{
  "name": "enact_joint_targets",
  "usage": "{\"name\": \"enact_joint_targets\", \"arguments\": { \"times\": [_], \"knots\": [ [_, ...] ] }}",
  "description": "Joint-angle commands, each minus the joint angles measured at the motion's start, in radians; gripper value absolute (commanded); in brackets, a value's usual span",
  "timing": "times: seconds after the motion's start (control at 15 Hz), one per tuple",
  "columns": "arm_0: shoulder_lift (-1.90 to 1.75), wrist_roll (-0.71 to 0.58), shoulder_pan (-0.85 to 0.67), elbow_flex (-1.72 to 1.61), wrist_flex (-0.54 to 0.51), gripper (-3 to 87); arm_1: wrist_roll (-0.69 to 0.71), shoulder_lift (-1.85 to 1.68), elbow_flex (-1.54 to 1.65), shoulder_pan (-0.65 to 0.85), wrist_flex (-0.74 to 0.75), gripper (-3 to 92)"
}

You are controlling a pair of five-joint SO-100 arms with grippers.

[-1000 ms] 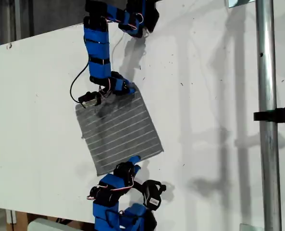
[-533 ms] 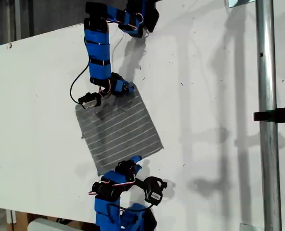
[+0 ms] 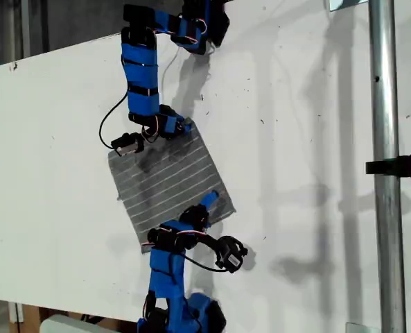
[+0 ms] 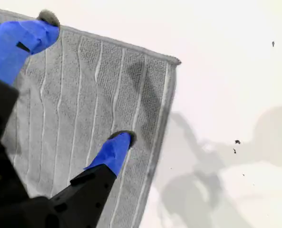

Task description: Grasp corners of a towel and fold twice.

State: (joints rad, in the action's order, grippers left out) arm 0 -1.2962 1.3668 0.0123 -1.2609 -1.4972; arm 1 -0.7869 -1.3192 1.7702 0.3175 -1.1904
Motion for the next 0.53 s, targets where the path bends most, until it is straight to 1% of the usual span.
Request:
{"name": "enact_joint_targets", "arguments": {
  "times": [0.0,0.07,0.2,0.33,0.4,0.47],
  "knots": [
    [0.002,0.026,0.014,-0.063,0.115,37.7,-0.023,-0.081,-0.051,-0.021,-0.028,-0.3],
    [0.025,0.035,0.02,-0.098,0.172,37.2,-0.031,-0.094,-0.051,-0.029,-0.031,-0.3],
    [0.132,0.058,0.026,-0.06,0.196,37.3,-0.038,-0.112,-0.051,-0.037,-0.031,-0.3],
    [0.215,0.083,0.035,-0.048,0.255,36.9,-0.038,-0.124,-0.051,-0.041,-0.034,-0.3],
    [0.247,0.106,0.037,-0.046,0.27,31.8,-0.038,-0.132,-0.051,-0.043,-0.037,-0.3],
    [0.256,0.138,0.037,-0.049,0.272,23.8,-0.038,-0.133,-0.051,-0.043,-0.041,-0.3]
  ]
}}
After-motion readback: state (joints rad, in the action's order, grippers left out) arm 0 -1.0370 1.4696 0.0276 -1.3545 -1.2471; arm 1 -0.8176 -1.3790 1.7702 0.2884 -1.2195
